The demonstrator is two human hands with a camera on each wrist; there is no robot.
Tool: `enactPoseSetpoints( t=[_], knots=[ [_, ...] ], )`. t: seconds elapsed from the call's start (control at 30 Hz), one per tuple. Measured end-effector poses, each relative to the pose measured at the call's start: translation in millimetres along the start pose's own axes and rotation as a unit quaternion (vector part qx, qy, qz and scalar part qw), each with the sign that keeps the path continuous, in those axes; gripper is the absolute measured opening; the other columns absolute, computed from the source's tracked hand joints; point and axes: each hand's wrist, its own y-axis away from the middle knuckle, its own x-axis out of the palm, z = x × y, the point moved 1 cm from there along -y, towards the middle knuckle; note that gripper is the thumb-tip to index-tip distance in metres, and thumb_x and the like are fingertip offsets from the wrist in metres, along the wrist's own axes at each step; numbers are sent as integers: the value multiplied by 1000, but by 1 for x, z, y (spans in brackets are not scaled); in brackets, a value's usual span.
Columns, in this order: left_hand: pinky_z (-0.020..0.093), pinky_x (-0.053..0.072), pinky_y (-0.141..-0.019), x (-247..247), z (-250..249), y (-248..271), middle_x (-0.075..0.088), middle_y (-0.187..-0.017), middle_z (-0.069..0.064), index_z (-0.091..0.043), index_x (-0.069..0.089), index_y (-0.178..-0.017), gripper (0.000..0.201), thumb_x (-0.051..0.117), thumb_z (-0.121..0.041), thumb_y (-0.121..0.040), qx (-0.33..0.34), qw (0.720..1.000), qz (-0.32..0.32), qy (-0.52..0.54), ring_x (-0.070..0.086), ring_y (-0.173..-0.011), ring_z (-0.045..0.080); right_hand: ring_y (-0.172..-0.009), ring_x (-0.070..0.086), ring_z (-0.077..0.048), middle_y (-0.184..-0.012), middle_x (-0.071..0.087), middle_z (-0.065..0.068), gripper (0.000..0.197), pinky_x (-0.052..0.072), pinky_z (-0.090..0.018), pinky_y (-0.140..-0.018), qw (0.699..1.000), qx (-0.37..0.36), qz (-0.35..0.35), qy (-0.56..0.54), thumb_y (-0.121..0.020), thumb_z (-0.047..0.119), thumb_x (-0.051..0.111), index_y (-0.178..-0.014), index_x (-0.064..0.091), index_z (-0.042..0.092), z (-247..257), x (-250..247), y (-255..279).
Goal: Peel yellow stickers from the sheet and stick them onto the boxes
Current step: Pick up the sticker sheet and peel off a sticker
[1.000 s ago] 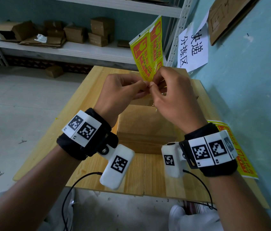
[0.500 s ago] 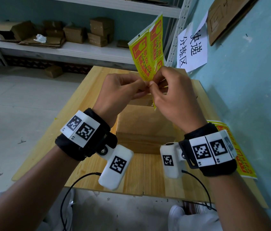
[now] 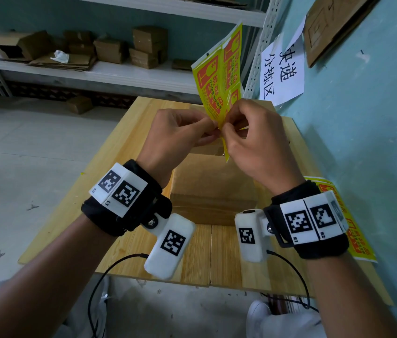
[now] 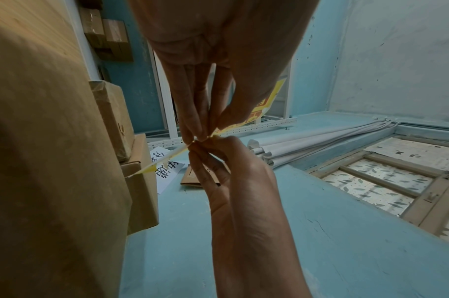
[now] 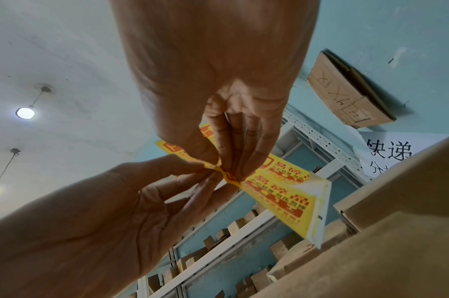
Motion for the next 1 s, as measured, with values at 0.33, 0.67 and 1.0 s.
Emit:
enactPoseSetpoints(
  t=[0.33,0.67,1.0],
  knots=[
    [18,57,-73,0,-2,1,74,-84,6,-6,72,-80,16,61,-3,-90,1,1000,-3,10,71,-78,11,-70,60,-11,-74,56,7,8,56,-36,-67,1000,8,1,-12,-87,16,63,-81,62,12,0,0,0],
    [20,58,-76,-1,-2,0,74,-91,11,-2,72,-90,14,60,-7,-93,-16,1000,-9,24,72,-82,13,-75,61,-7,-79,56,17,4,58,-28,-70,999,17,12,-39,-88,8,63,-87,66,6,-4,-3,-2],
    [19,58,-74,-2,-2,-2,71,-89,12,3,67,-95,13,58,-5,-93,-41,996,-12,72,71,-76,12,-84,66,-7,-94,67,-3,5,56,-15,-72,998,1,11,-65,-90,12,68,-92,66,8,-5,-5,-2]
  ],
)
